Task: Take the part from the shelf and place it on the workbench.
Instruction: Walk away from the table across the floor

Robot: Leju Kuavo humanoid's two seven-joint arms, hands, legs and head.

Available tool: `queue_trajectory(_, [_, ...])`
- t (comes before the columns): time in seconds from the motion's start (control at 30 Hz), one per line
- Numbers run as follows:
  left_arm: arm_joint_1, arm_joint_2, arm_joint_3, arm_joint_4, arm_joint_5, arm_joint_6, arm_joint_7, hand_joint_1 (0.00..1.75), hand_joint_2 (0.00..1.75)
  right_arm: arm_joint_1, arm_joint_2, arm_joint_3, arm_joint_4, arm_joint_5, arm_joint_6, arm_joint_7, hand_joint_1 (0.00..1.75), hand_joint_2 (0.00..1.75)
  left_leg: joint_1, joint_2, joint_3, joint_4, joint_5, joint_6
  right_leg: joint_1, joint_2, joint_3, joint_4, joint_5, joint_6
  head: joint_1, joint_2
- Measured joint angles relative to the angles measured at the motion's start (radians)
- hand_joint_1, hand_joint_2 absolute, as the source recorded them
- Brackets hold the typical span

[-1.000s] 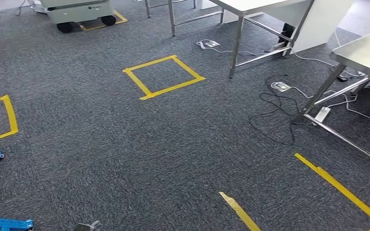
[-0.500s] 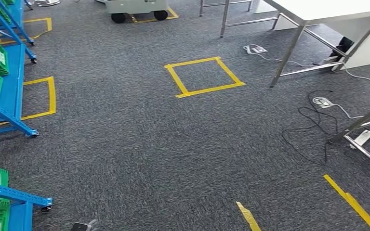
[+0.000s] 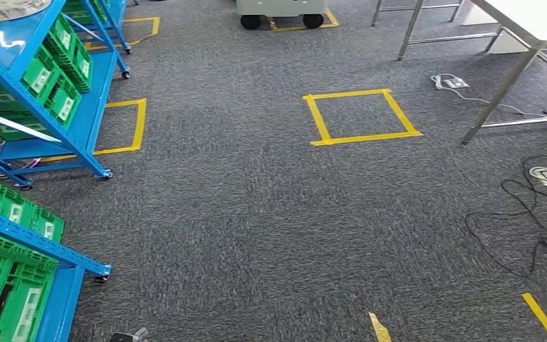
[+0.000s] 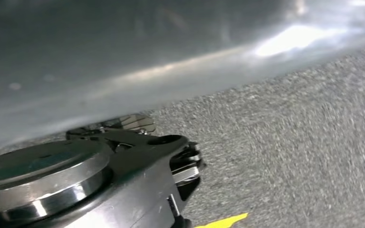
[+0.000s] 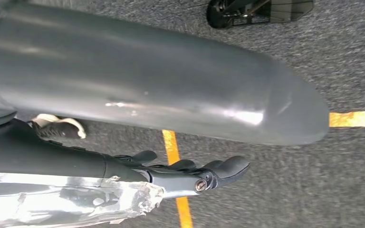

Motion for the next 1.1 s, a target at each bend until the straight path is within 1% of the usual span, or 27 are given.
queue_trajectory(0.07, [-0.002,0.000,0.000,-0.001,0.000,0.000,0.000,0.00,0.00,-0.001,0.000,0.000,0.000,0.000,0.000,0.000,0.00,0.00,-0.008,0.046,0.073,-0.134,0.048,0.010,0.003,-0.021,0.006,0.001,-0.009,0.007,0.000,0.000])
queue_trajectory(0.13, [-0.005,0.000,0.000,-0.002,0.000,0.000,0.000,0.00,0.00,-0.002,0.000,0.000,0.000,0.001,0.000,-0.001,0.00,0.00,-0.019,0.078,0.103,-0.195,0.050,0.021,0.007,-0.042,0.007,0.000,-0.018,0.017,0.001,0.000])
queue_trajectory(0.2, [-0.004,0.001,0.000,-0.003,0.000,0.000,0.000,0.00,0.00,-0.003,0.000,0.000,0.000,0.002,0.001,-0.001,0.00,0.00,-0.020,0.061,0.103,-0.202,0.049,0.033,0.008,-0.062,0.018,-0.003,-0.024,0.027,0.001,0.000])
queue_trajectory(0.23, [-0.002,0.002,0.000,-0.003,0.000,0.000,0.000,0.00,0.00,-0.004,0.001,0.000,0.000,0.003,0.001,-0.001,0.00,0.00,-0.019,0.050,0.105,-0.206,0.051,0.039,0.006,-0.053,0.021,0.002,-0.032,0.031,0.003,0.000])
queue_trajectory(0.27, [-0.001,0.002,0.000,-0.004,0.000,0.000,0.000,0.00,0.00,-0.004,0.001,0.000,-0.001,0.004,0.001,-0.001,0.00,0.00,-0.017,0.037,0.108,-0.210,0.054,0.045,0.005,-0.030,0.014,0.026,-0.050,0.035,0.005,0.000])
queue_trajectory(0.3, [-0.001,0.002,0.000,-0.004,0.000,0.000,0.000,0.00,0.00,-0.004,0.001,0.000,-0.001,0.004,0.001,-0.001,0.00,0.00,-0.014,0.024,0.110,-0.213,0.056,0.050,0.003,0.000,-0.008,0.072,-0.078,0.038,0.007,0.000])
queue_trajectory(0.33, [-0.002,0.001,0.001,-0.005,0.000,0.000,0.000,0.00,0.00,-0.003,0.001,0.000,-0.001,0.004,0.001,-0.001,0.00,0.00,-0.014,0.011,0.110,-0.214,0.057,0.053,0.002,0.032,-0.040,0.139,-0.111,0.040,0.010,0.000])
queue_trajectory(0.37, [-0.004,0.000,0.001,-0.005,0.000,-0.001,0.000,0.00,0.00,-0.002,0.001,0.000,-0.001,0.004,0.001,-0.001,0.00,0.00,-0.014,-0.003,0.110,-0.214,0.057,0.056,0.001,0.050,-0.079,0.213,-0.141,0.041,0.011,0.000])
queue_trajectory(0.4, [-0.004,-0.002,0.001,-0.005,0.000,-0.001,0.000,0.00,0.00,-0.001,0.001,0.000,-0.001,0.004,0.001,-0.001,0.00,0.00,-0.014,-0.017,0.110,-0.213,0.056,0.057,0.001,0.056,-0.114,0.271,-0.157,0.041,0.011,0.000])
queue_trajectory(0.43, [-0.003,-0.002,0.001,-0.005,0.000,-0.001,0.000,0.00,0.00,-0.001,0.001,0.000,-0.001,0.004,0.001,-0.001,0.00,0.00,-0.015,-0.031,0.112,-0.213,0.056,0.057,0.001,0.058,-0.135,0.296,-0.152,0.041,0.011,0.000])
queue_trajectory(0.47, [-0.002,-0.002,0.001,-0.005,0.000,-0.001,0.000,0.00,0.00,-0.001,0.001,0.000,-0.001,0.005,0.001,-0.001,0.00,0.00,-0.015,-0.047,0.114,-0.213,0.055,0.056,0.001,0.060,-0.137,0.279,-0.125,0.040,0.011,0.000])
queue_trajectory(0.5, [-0.001,-0.002,0.001,-0.005,0.000,-0.001,0.000,0.00,0.00,-0.001,0.001,0.000,-0.002,0.005,0.001,-0.001,0.00,0.00,-0.014,-0.062,0.118,-0.213,0.053,0.055,0.000,0.066,-0.120,0.225,-0.081,0.039,0.011,0.000])
queue_trajectory(0.57, [-0.002,-0.003,0.001,-0.005,0.000,-0.002,0.000,0.00,0.00,-0.001,0.001,-0.001,-0.002,0.007,0.002,-0.001,0.00,0.00,-0.014,-0.089,0.122,-0.211,0.049,0.049,-0.005,0.113,-0.067,0.085,-0.005,0.036,0.012,0.000])
queue_trajectory(0.6, [-0.003,-0.004,0.001,-0.005,0.000,-0.002,0.000,0.00,0.00,-0.001,0.001,-0.001,-0.003,0.009,0.004,-0.001,0.00,0.00,-0.014,-0.101,0.120,-0.209,0.049,0.045,-0.007,0.135,-0.046,0.040,0.011,0.035,0.012,0.000])
queue_trajectory(0.63, [-0.003,-0.004,0.001,-0.005,0.000,-0.002,0.000,0.00,0.00,-0.002,0.001,-0.001,-0.003,0.010,0.005,-0.001,0.00,0.00,-0.013,-0.112,0.116,-0.208,0.049,0.039,-0.008,0.151,-0.036,0.018,0.015,0.032,0.013,0.000])
queue_trajectory(0.67, [-0.003,-0.004,0.001,-0.006,0.000,-0.002,0.000,0.00,0.00,-0.002,0.001,-0.002,-0.003,0.011,0.005,-0.001,0.00,0.00,-0.012,-0.124,0.112,-0.208,0.052,0.033,-0.007,0.151,-0.032,0.014,0.013,0.028,0.012,0.000])
queue_trajectory(0.7, [-0.001,-0.003,0.001,-0.006,0.000,-0.002,0.000,0.00,0.00,-0.002,0.001,-0.002,-0.004,0.012,0.006,-0.001,0.00,0.00,-0.009,-0.134,0.109,-0.209,0.054,0.027,-0.006,0.138,-0.030,0.013,0.015,0.022,0.012,0.000])
queue_trajectory(0.73, [0.001,-0.003,0.001,-0.006,0.000,-0.002,0.000,0.00,0.00,-0.002,0.001,-0.002,-0.004,0.012,0.006,-0.001,0.00,0.00,-0.009,-0.129,0.105,-0.205,0.051,0.022,-0.006,0.126,-0.028,0.010,0.018,0.015,0.012,0.000])
queue_trajectory(0.8, [0.001,-0.002,0.002,-0.006,0.000,-0.002,0.000,0.00,0.00,-0.002,0.002,-0.003,-0.005,0.014,0.005,-0.002,0.00,0.00,-0.009,-0.083,0.080,-0.152,0.015,0.012,-0.008,0.097,-0.023,0.002,0.021,0.002,0.005,0.000])
queue_trajectory(0.83, [-0.001,-0.002,0.002,-0.006,0.000,-0.002,0.000,0.00,0.00,-0.001,0.002,-0.004,-0.006,0.014,0.006,-0.003,0.00,0.00,-0.009,-0.050,0.052,-0.094,-0.017,0.008,-0.007,0.081,-0.021,0.000,0.020,-0.002,0.002,0.000])
queue_trajectory(0.87, [-0.003,-0.002,0.002,-0.006,0.000,-0.002,0.000,0.00,0.00,0.000,0.002,-0.005,-0.006,0.015,0.006,-0.003,0.00,0.00,-0.007,-0.030,0.017,-0.023,-0.050,0.004,-0.005,0.064,-0.021,0.000,0.018,-0.005,0.000,0.000])
queue_trajectory(0.9, [-0.003,-0.002,0.002,-0.006,0.000,-0.002,0.000,0.00,0.00,0.001,0.002,-0.006,-0.006,0.016,0.006,-0.003,0.00,0.00,-0.005,-0.019,-0.015,0.040,-0.073,0.001,-0.004,0.047,-0.020,0.000,0.016,-0.006,0.000,0.000])
queue_trajectory(0.93, [-0.002,-0.003,0.002,-0.006,0.000,-0.002,0.000,0.00,0.00,0.000,0.002,-0.007,-0.007,0.016,0.006,-0.003,0.00,0.00,-0.002,-0.015,-0.033,0.075,-0.079,-0.001,-0.003,0.032,-0.019,0.000,0.014,-0.006,0.000,0.000])
queue_trajectory(0.97, [0.000,-0.003,0.002,-0.006,0.000,-0.002,0.000,0.00,0.00,0.000,0.002,-0.008,-0.007,0.016,0.006,-0.003,0.00,0.00,0.000,-0.011,-0.031,0.071,-0.063,-0.003,-0.002,0.018,-0.016,0.000,0.011,-0.006,0.000,0.000])
queue_trajectory(1.0, [0.002,-0.003,0.002,-0.006,0.000,-0.002,0.000,0.00,0.00,0.000,0.002,-0.009,-0.007,0.016,0.006,-0.003,0.00,0.00,0.001,-0.006,-0.009,0.028,-0.031,-0.002,-0.002,0.006,-0.012,0.001,0.008,-0.004,0.000,0.000])
queue_trajectory(1.07, [0.002,-0.003,0.002,-0.007,0.000,-0.002,0.000,0.00,0.00,-0.001,0.002,-0.011,-0.007,0.017,0.006,-0.003,0.00,0.00,-0.004,0.032,0.064,-0.108,0.035,0.003,0.000,-0.016,-0.003,0.001,-0.001,0.001,-0.001,0.000])
queue_trajectory(1.1, [-0.001,-0.003,0.002,-0.007,0.000,-0.002,0.000,0.00,0.00,-0.001,0.002,-0.012,-0.007,0.018,0.007,-0.003,0.00,0.00,-0.007,0.052,0.092,-0.161,0.049,0.007,0.003,-0.026,0.000,0.002,-0.006,0.007,0.000,0.000])
